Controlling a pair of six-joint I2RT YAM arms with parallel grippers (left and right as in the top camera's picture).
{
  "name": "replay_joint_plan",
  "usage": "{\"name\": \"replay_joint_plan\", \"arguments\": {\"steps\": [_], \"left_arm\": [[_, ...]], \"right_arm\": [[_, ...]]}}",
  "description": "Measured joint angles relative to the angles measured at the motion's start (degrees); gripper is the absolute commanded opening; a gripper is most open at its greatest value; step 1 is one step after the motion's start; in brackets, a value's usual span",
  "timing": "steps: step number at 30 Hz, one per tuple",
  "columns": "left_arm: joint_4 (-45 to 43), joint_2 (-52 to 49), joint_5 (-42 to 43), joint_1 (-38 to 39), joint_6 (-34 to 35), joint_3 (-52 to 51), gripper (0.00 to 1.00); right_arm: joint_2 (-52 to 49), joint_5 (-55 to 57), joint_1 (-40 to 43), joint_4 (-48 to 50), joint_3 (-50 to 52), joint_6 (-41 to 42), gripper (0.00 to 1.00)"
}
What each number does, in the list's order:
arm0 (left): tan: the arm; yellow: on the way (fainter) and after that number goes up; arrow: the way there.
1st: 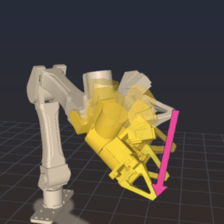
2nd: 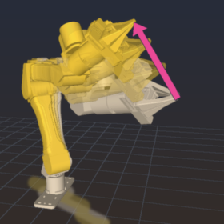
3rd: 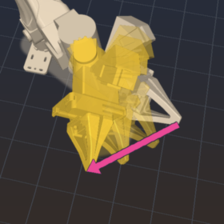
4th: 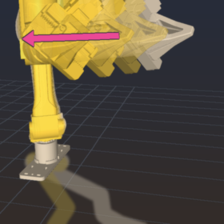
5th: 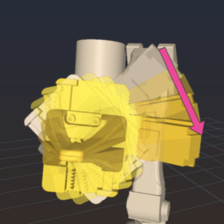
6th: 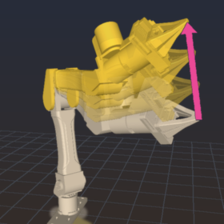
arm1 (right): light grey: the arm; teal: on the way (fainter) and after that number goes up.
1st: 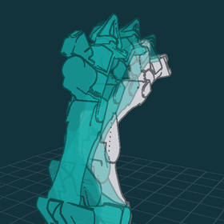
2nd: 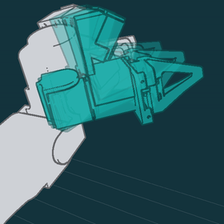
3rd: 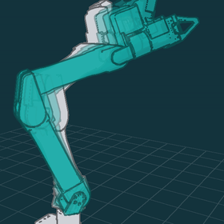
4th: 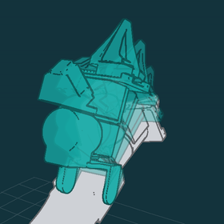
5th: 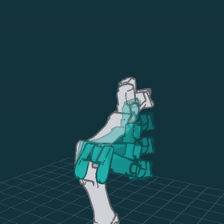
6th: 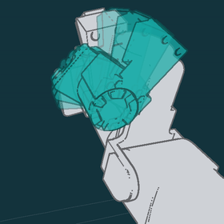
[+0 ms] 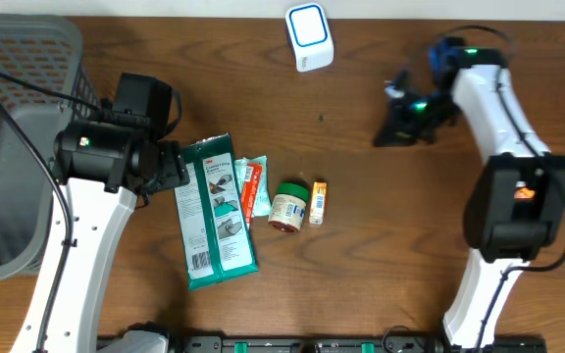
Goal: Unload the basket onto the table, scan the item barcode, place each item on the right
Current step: 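Carry the orange pack to the table's right side and release it, then move the right gripper down to the second orange pack beside the jar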
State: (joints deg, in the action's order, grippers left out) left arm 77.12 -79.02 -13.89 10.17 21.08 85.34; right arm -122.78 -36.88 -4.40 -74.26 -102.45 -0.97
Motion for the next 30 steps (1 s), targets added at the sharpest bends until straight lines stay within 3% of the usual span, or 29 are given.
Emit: {"name": "replay_joint_plan", "arguments": {"steps": [8,19,30], "left_arm": [[0.0,0.0,0.0,0.0,0.0,0.0,0.88],[0.0,0.0,0.0,0.0,0.0,0.0,0.88],[0.0,0.0,0.0,0.0,0.0,0.0,0.88]], "right_arm": [[0.2,-2.0,-10.2,-1.8,0.2,3.3,0.01],[1.5,11.5,-22.6,2.1,0.2,15.5,0.01],[3.2,22.5,-24.4,6.2,0.2,25.8,0.01]]}}
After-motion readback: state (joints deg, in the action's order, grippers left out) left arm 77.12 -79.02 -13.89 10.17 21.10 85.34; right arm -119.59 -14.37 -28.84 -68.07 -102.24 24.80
